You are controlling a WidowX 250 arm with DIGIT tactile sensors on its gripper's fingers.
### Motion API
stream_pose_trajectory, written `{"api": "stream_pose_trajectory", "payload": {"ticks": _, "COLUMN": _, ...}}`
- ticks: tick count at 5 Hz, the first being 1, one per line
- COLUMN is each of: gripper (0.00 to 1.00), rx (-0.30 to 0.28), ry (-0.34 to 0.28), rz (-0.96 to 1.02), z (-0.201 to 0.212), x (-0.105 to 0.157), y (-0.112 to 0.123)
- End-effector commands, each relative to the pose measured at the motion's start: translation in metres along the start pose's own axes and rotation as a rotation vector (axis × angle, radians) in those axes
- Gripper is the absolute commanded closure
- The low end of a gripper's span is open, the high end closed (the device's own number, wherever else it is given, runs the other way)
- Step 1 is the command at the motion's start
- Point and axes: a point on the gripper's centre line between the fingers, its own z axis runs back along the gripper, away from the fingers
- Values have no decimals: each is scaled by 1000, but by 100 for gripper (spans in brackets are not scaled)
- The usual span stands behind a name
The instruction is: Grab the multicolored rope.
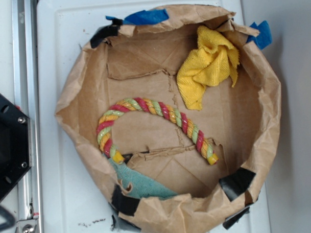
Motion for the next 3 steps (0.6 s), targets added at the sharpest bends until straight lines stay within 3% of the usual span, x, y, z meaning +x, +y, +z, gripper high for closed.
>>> {"api": "stream_pose_trajectory", "payload": {"ticks": 1, "gripper": 0, "rx": 0, "ry": 0, "rz": 0, "z": 0, "x": 0, "y": 0}}
{"api": "stream_pose_trajectory", "payload": {"ticks": 3, "gripper": 0, "rx": 20, "ry": -35, "rz": 61, "z": -9, "x": 51, "y": -3}}
